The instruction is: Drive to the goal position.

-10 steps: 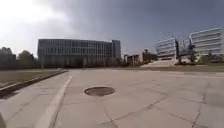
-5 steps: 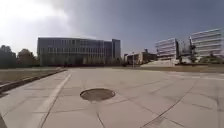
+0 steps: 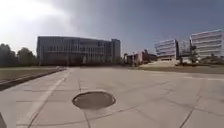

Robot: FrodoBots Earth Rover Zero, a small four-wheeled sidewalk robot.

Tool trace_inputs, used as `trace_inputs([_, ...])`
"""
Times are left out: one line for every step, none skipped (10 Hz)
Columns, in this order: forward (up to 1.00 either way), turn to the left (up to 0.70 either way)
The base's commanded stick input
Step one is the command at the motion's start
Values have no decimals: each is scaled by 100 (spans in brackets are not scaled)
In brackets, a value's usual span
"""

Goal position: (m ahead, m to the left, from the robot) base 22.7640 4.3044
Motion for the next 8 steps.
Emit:
trace_inputs([70,0])
trace_inputs([70,0])
trace_inputs([70,0])
trace_inputs([70,0])
trace_inputs([70,0])
trace_inputs([70,0])
trace_inputs([70,0])
trace_inputs([70,0])
